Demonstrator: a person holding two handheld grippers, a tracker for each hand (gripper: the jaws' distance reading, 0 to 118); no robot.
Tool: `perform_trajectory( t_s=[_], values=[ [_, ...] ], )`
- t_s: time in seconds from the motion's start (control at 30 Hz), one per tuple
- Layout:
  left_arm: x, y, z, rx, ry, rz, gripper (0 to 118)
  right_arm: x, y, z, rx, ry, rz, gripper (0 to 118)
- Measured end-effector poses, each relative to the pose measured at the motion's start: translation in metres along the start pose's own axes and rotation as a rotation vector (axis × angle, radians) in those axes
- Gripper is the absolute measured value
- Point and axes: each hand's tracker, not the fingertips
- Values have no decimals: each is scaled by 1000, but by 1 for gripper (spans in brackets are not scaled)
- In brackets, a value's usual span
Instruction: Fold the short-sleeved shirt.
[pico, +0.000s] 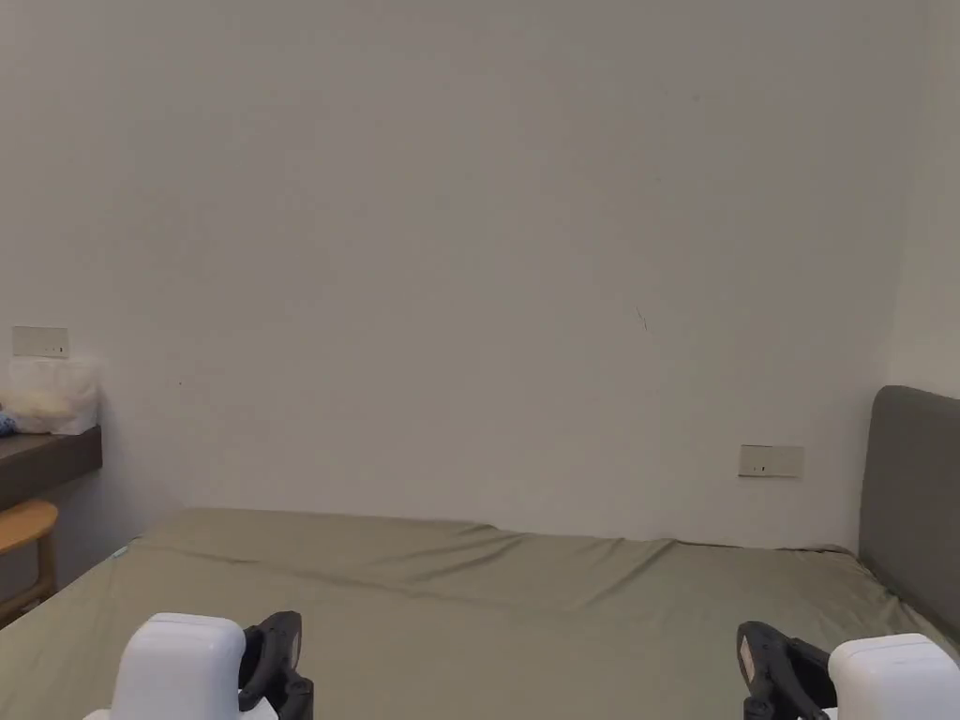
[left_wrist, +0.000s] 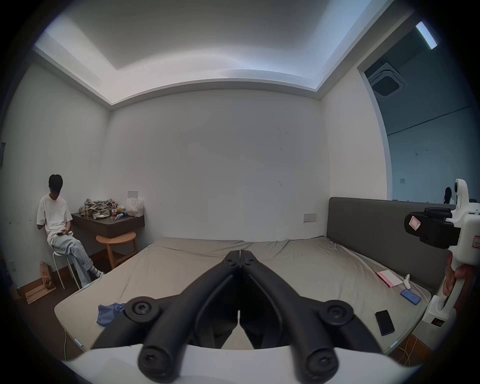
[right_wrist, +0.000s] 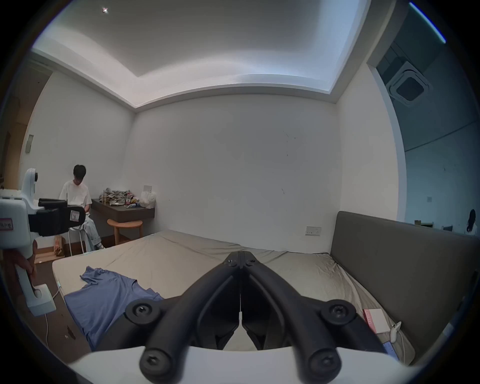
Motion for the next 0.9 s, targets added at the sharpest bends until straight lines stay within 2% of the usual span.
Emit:
perform_trajectory(
  t_s=[0.17,0.43,0.47,0.5,0.6,0.67,0.77,0.8,0.9],
  values=[
    [-3,-5,-2,0,8,-13,2,-6,-4,-7,-10,17,28,9],
    [-17,-17,-23,-36,16,4,4,-12,-15,-28,-19,35,23,9],
    [-18,-20,-28,-43,18,5,16,-13,-17,-32,-23,35,19,9],
    [-21,-26,-34,-59,29,3,56,-13,-19,-37,-33,42,13,9],
    [-36,-50,-61,-205,25,17,83,-17,-31,-52,-60,61,8,9],
    [-50,-73,-82,-282,18,64,83,-19,-42,-64,-88,73,33,9],
    [-77,-127,-125,-478,13,119,103,-19,-63,-83,-141,65,71,9],
    [-86,-152,-142,-550,23,131,108,-17,-71,-91,-165,70,64,9],
    [-106,-231,-182,-664,158,119,108,-13,-96,-111,-244,88,20,9]
  ],
)
